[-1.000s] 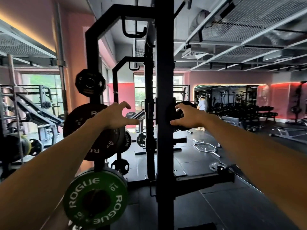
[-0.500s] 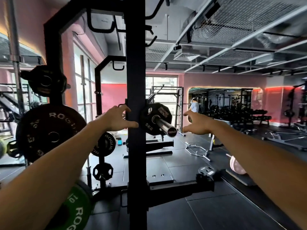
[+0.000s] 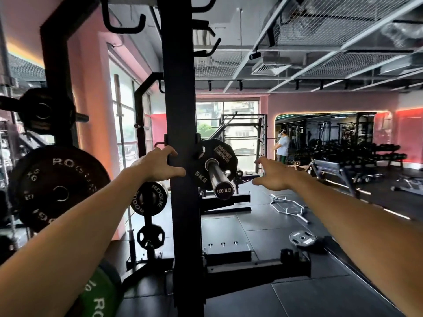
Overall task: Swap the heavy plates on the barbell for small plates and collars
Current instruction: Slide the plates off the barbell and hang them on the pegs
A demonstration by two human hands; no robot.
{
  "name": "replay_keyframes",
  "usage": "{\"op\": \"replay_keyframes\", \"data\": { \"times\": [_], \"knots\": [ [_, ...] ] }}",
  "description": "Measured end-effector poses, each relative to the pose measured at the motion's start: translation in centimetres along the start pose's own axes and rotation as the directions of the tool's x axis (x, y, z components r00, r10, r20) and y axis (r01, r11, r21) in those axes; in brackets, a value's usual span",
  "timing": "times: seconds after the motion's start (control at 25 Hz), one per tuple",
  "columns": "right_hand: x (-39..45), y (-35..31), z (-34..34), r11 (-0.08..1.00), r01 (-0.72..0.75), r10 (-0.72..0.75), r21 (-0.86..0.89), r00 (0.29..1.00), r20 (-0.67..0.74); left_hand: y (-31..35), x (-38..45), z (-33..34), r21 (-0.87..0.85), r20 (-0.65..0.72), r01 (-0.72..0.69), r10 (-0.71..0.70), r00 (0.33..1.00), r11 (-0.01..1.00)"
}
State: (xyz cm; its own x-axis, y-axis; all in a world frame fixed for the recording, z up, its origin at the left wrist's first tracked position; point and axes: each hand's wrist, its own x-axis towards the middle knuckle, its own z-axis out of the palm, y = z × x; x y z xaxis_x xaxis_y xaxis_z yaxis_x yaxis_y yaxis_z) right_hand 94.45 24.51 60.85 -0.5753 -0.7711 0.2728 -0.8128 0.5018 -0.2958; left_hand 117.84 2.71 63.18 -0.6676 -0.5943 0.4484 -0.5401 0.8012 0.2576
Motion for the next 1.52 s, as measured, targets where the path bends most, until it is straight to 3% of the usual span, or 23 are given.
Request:
{"op": "replay_keyframes", "data": {
  "times": [0.4,0.68,0.88,1.16,1.52],
  "knots": [
    [16.5,3.0,5.5,1.0,-0.019,0.02,0.011,0.997,-0.076,-3.6,17.2,8.6,0.012,-0.025,-0.011,0.011,1.0,1.0],
    [25.7,3.8,9.7,0.997,-0.077,0.078,0.029,0.997,-0.015,-4.3,26.3,12.6,-0.03,-0.039,-0.109,0.108,0.993,0.994],
    [29.8,3.9,12.2,0.985,-0.12,0.122,0.121,0.993,-0.01,-4.3,30.5,13.9,0.115,-0.026,-0.07,0.073,0.997,0.991],
    [32.9,3.9,14.6,0.884,-0.152,0.215,0.443,0.972,-0.096,-3.5,31.2,14.4,0.262,-0.108,0.085,-0.058,0.992,0.961],
    [29.6,2.9,11.7,0.951,-0.014,0.11,0.31,0.949,-0.294,-3.8,24.9,14.2,-0.061,-0.071,0.274,-0.278,0.958,0.96]
  ]
}}
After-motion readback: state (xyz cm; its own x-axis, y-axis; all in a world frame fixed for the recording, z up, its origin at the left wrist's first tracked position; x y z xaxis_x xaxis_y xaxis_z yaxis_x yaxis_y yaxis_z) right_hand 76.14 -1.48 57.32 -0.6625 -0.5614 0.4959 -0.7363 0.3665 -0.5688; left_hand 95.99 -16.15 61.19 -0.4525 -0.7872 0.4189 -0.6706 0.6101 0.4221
